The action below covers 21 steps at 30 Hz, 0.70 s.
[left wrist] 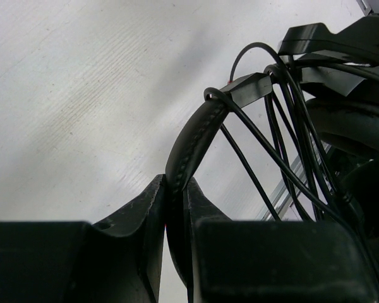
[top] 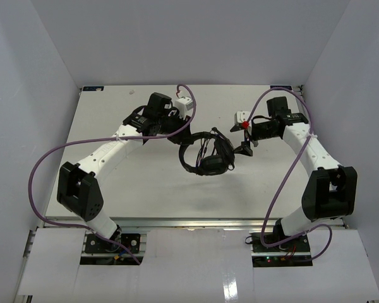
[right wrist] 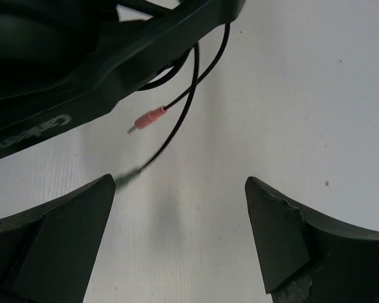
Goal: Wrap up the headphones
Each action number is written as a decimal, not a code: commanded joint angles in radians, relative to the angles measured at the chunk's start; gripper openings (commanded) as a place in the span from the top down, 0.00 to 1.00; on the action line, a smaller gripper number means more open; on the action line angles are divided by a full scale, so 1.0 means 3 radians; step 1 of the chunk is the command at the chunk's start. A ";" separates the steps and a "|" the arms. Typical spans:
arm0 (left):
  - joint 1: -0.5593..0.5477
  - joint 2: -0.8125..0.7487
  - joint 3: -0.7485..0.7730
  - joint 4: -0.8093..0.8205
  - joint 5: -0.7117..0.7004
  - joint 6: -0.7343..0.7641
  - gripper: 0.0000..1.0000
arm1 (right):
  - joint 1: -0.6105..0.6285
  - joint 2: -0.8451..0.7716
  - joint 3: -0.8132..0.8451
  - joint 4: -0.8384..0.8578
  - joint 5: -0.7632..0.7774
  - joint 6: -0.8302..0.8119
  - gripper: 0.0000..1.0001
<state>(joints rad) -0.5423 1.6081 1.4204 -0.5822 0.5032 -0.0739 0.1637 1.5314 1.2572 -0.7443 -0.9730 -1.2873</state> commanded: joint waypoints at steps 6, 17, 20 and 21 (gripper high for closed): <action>0.0080 -0.0201 0.0077 0.0187 0.0169 -0.0110 1.00 | -0.0060 0.0007 0.0135 -0.1248 -0.0431 -0.1445 0.10; 0.0177 -0.0088 0.0046 0.0366 -0.0233 -0.0196 1.00 | -0.0182 -0.0630 -0.0547 0.0571 0.0218 0.0773 0.10; 0.0258 0.0068 0.0030 0.0525 -0.0510 -0.0252 1.00 | -0.0184 -0.1007 -0.0972 0.1227 0.0680 0.1580 0.10; 0.0284 0.0102 0.0020 0.0607 -0.0589 -0.0275 1.00 | -0.0188 -0.1112 -0.1077 0.1345 0.0803 0.1754 0.10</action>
<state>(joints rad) -0.4948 1.6155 1.4204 -0.5179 0.4256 -0.1060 0.1097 1.3304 1.0447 -0.6451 -0.9041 -1.1575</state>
